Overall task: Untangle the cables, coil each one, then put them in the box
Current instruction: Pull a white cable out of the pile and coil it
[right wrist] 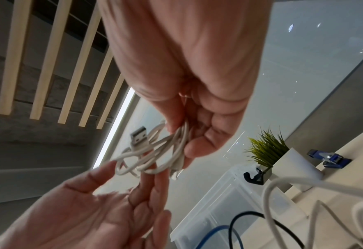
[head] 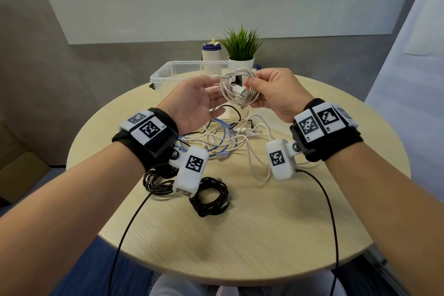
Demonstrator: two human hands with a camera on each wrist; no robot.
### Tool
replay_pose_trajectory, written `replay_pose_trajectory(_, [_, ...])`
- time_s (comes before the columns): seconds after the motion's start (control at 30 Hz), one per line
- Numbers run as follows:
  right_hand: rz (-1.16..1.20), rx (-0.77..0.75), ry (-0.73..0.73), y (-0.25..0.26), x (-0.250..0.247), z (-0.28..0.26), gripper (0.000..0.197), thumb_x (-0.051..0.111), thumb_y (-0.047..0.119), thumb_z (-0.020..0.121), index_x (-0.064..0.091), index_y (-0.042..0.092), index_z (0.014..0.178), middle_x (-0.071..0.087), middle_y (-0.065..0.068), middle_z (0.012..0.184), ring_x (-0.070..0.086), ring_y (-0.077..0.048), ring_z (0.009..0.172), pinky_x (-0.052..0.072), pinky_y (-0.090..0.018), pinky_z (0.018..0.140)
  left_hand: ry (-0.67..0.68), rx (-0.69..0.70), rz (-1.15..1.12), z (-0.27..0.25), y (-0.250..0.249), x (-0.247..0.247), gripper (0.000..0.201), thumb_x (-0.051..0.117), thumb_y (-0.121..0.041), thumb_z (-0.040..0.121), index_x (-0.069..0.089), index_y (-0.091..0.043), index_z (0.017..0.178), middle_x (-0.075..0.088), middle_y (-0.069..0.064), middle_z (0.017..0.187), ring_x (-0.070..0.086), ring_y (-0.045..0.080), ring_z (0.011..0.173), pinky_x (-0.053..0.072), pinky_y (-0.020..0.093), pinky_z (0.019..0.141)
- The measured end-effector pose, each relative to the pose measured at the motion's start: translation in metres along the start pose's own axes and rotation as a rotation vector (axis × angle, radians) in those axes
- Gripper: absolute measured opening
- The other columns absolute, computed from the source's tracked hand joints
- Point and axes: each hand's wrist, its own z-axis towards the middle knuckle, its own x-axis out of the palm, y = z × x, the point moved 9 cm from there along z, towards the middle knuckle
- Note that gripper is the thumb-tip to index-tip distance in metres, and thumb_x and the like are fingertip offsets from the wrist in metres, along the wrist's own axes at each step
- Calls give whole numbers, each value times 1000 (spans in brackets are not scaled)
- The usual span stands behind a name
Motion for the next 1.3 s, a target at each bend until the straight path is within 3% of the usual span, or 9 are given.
replay_pose_trajectory(0.1, [6,-14,-9,2,1,-2,11,58,11,93,67,9,88,67,-1,67,63,-13,55,51,-27,53,23,15,99,-3,2,9,13,60,-32,85,60,-22,93,63,-3,86,57,10,81,39,31,78])
replay_pose_trajectory(0.37, [47,-35,-27,6,7,-7,13,56,9,94,66,9,86,67,-9,75,61,-17,59,49,-23,49,8,0,92,0,11,20,18,54,3,89,55,-10,77,64,2,67,59,10,60,51,23,53])
replay_pose_trajectory(0.5, [74,-51,-66,7,3,-5,13,56,8,94,66,6,85,65,-8,71,59,-18,58,49,-26,51,-20,-46,154,2,19,16,11,59,4,85,56,-6,86,61,5,72,57,12,62,51,22,56])
replay_pose_trajectory(0.63, [69,-91,-118,12,-9,1,13,56,8,93,68,4,94,65,-8,71,59,-13,56,48,-25,50,14,-135,206,-4,30,20,17,58,6,86,50,-8,80,60,7,69,58,9,45,45,16,40])
replay_pose_trajectory(0.8, [14,-131,-100,16,-7,2,13,57,8,93,69,8,94,65,-5,70,59,-14,59,50,-27,52,151,-133,445,-8,31,31,19,64,5,82,54,-11,77,60,1,66,53,7,50,43,16,45])
replay_pose_trajectory(0.93, [-46,-143,-109,16,-10,2,14,57,9,92,70,14,88,66,-6,70,56,-18,59,46,-23,49,-39,-45,660,-2,21,13,22,68,2,81,54,-13,71,54,4,64,43,9,49,34,17,43])
replay_pose_trajectory(1.1, [-71,-155,-101,17,-5,1,16,58,10,93,70,12,82,65,-5,69,58,-21,62,48,-26,52,-196,-32,273,-1,22,6,20,46,11,91,45,-8,84,55,11,85,63,17,62,56,19,54])
replay_pose_trajectory(1.2, [-65,-145,-108,13,-2,0,14,58,11,93,70,9,85,65,-3,67,58,-23,63,50,-28,54,-192,-12,129,-2,17,13,12,43,2,93,43,-9,97,53,13,97,63,23,70,57,25,63])
replay_pose_trajectory(1.3, [-48,-136,-104,11,-1,-1,13,58,10,93,70,4,92,64,-4,67,58,-22,62,52,-28,55,-198,-23,278,-5,12,15,20,40,-34,99,51,-16,98,51,7,95,54,17,61,45,23,50])
